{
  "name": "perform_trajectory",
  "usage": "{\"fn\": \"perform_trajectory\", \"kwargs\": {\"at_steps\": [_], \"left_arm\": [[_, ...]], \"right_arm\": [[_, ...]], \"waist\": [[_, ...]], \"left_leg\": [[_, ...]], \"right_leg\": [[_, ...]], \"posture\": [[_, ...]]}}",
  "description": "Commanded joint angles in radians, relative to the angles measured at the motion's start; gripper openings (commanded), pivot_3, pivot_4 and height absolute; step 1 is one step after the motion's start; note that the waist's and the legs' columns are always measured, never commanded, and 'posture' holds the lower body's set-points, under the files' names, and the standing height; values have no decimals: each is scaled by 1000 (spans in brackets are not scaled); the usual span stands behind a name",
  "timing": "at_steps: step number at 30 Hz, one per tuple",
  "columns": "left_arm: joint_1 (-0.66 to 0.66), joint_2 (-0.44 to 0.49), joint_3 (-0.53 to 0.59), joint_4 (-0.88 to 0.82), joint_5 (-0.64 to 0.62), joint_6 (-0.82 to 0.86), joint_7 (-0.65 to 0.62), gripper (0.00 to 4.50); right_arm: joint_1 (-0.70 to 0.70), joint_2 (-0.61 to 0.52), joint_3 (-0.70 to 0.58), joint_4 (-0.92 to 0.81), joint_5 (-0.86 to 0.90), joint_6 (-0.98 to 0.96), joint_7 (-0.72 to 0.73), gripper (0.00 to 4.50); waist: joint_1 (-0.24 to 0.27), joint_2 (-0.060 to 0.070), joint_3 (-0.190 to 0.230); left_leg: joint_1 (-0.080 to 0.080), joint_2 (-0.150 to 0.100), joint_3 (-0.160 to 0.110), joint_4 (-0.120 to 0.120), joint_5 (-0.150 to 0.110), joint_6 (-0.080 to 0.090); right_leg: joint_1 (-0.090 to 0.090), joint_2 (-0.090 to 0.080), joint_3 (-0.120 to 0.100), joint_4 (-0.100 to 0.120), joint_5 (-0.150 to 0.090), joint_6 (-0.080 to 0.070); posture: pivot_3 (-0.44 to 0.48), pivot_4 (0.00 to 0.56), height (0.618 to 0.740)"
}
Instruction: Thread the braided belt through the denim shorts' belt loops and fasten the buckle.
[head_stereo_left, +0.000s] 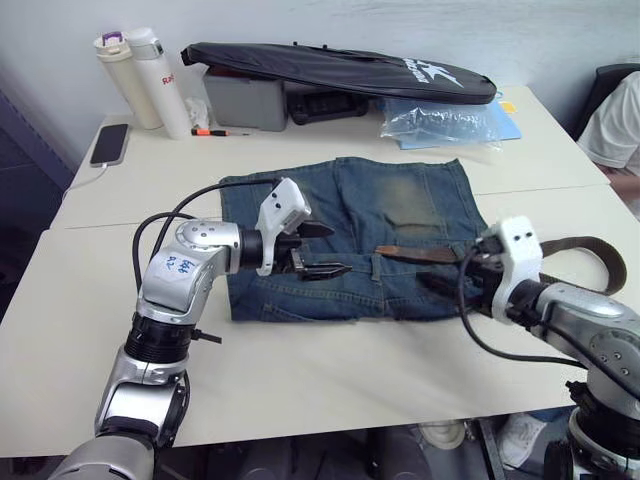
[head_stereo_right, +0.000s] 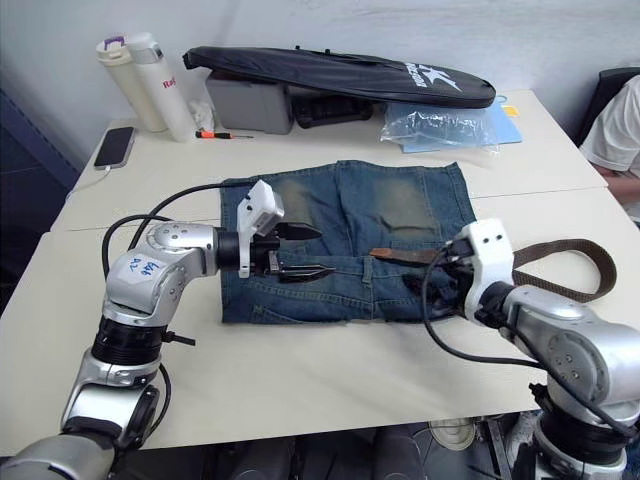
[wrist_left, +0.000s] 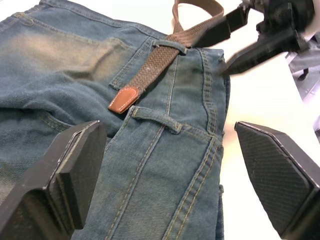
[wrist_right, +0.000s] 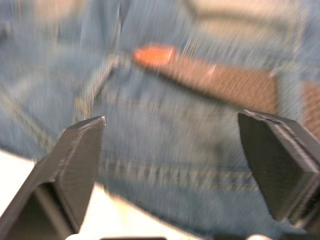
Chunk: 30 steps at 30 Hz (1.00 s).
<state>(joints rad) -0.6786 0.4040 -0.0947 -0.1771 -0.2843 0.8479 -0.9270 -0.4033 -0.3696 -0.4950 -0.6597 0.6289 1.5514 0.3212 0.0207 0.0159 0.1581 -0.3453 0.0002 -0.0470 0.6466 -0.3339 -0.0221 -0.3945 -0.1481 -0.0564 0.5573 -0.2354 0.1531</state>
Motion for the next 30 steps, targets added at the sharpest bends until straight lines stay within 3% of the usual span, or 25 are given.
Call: {"fn": "perform_trajectory", "kwargs": {"at_steps": [1,6,11,18,30], "left_arm": [[-7,1,13,-41,-28,-28,29,4500],[-4,15,8,-42,-33,-37,63,4500],[2,21,3,-53,-38,-38,90,4500],[3,33,-8,-54,-32,-50,115,4500],[12,41,-15,-63,-38,-60,142,4500]], "right_arm": [[-32,197,-71,9,27,35,-46,4451],[-100,512,-283,51,26,60,-125,4451],[-173,625,-453,123,41,30,-200,4451],[-217,666,-548,224,95,-24,-317,4451],[-174,666,-421,307,339,-126,-509,4451]], "waist": [[-3,1,0],[-9,2,0],[0,2,-1],[-24,3,0],[-34,3,0]], "left_leg": [[1,0,0,0,0,0],[0,0,1,-2,3,-6],[0,0,1,-2,2,-5],[3,0,2,-8,3,-4],[7,0,4,-13,4,-6]], "right_leg": [[0,0,0,0,0,0],[-2,1,2,2,0,-1],[-2,0,3,2,0,-1],[-2,1,4,2,-1,-1],[-2,1,6,2,-1,-1]], "posture": [[0,150,740],[0,150,740],[0,150,740],[0,150,740],[0,150,740]]}}
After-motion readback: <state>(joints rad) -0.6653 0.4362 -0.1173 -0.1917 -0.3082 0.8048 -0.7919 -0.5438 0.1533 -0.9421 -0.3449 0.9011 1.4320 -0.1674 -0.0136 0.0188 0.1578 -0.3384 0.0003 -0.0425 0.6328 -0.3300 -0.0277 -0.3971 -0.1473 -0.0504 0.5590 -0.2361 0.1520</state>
